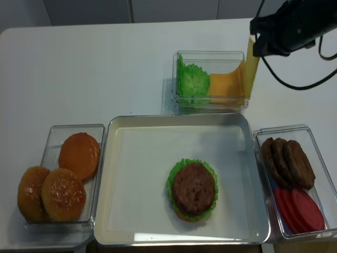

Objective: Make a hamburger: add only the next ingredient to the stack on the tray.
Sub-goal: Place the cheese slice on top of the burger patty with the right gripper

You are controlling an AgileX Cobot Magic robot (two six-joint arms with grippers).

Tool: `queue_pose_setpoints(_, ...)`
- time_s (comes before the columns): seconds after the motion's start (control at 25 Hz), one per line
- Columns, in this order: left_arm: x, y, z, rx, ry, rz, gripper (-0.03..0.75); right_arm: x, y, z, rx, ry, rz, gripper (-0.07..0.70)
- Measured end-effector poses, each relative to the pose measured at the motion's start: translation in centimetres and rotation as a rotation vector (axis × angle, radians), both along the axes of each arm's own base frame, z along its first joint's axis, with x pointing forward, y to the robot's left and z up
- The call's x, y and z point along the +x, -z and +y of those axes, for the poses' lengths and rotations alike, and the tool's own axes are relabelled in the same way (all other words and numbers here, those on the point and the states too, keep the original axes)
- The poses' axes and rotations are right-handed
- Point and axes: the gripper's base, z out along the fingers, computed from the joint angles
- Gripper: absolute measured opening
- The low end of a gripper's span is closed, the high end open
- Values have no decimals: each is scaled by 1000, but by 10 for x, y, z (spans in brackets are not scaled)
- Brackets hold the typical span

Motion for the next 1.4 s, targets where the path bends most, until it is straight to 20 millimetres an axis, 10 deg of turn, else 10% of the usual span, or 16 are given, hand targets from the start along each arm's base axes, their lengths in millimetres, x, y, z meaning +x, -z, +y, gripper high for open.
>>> queue_pose_setpoints(0.6,0,0,0,0,0,0,356,-25,-24,6,41,-74,12,39)
queue_pose_setpoints(1.4,0,0,0,0,0,0,356,-99,-18,79,60,-340,66,39)
